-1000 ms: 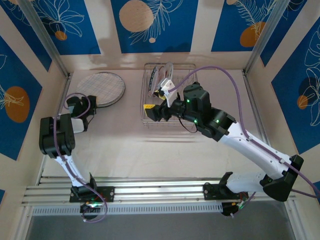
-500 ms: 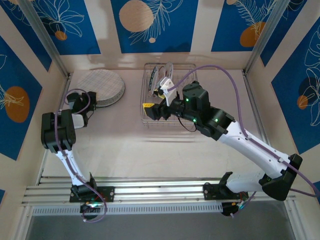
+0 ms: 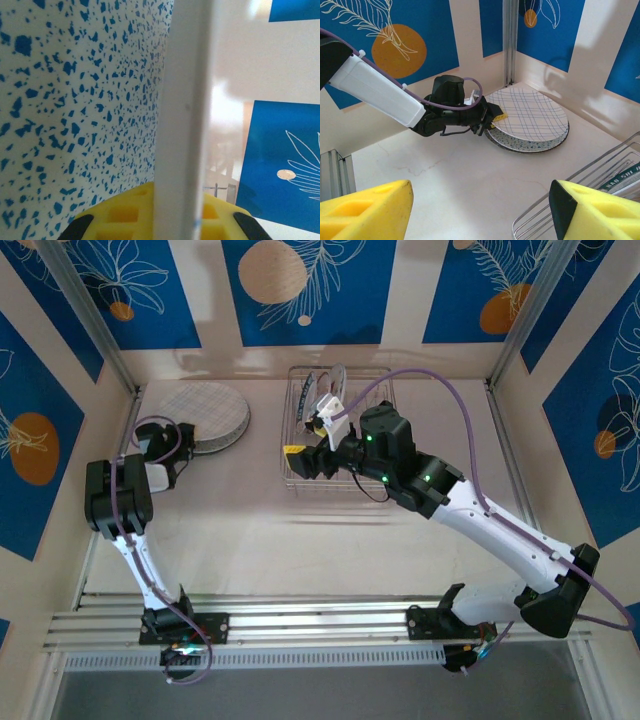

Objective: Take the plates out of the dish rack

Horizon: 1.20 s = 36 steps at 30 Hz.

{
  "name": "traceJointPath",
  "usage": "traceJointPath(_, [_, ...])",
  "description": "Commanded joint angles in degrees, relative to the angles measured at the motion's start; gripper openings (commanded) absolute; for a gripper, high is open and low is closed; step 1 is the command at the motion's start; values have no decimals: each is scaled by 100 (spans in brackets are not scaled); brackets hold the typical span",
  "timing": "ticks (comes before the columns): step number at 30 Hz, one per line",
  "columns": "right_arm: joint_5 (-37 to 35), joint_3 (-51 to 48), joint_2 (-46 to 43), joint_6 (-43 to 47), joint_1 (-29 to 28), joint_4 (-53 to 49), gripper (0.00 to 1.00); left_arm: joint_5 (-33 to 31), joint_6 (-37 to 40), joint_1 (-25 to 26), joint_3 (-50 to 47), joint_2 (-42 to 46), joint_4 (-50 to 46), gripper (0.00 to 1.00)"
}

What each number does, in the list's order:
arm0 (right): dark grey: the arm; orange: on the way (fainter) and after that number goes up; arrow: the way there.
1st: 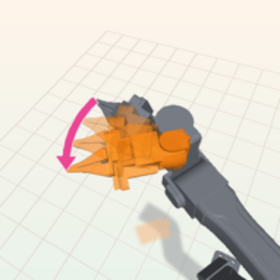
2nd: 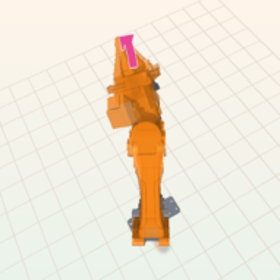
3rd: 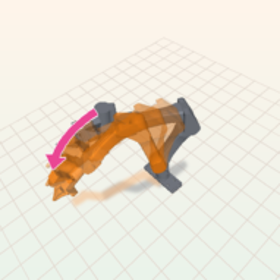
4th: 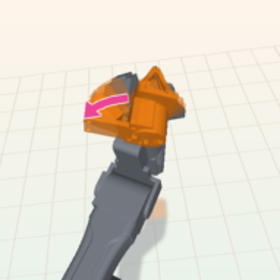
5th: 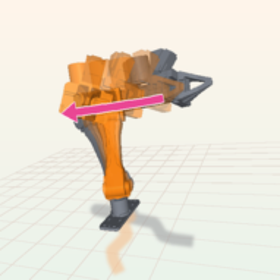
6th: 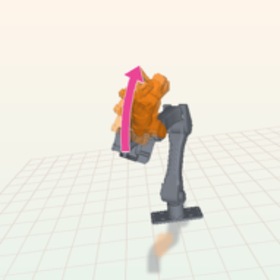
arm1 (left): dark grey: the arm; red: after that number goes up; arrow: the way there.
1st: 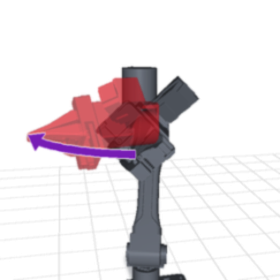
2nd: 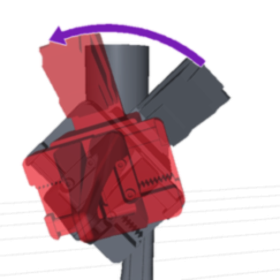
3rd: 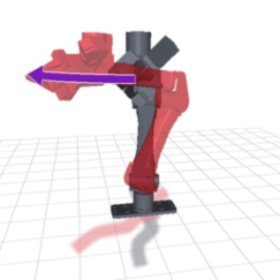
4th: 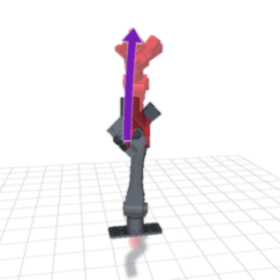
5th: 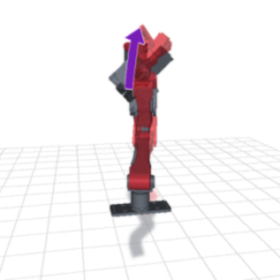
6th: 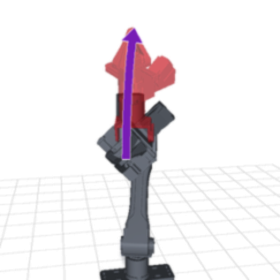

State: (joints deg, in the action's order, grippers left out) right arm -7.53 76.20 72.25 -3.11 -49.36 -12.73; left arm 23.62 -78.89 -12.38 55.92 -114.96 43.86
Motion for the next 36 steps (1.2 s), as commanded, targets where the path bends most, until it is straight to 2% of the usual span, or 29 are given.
traceJointPath(1, [-13,195,-18,-58,34,183,73,160,137,-91,218,-88,299,0])
traceJointPath(12, [6,219,-6,-93,55,150,74,246,140,-96,223,-138,117,0])
traceJointPath(18, [15,218,-18,-124,53,145,74,237,243,-94,235,-42,-226,10])
traceJointPath(29, [-20,197,-62,-202,44,106,74,277,401,-98,478,153,-1020,21])
traceJointPath(36, [-47,194,-79,-226,46,83,74,282,607,-96,681,301,-1802,34])
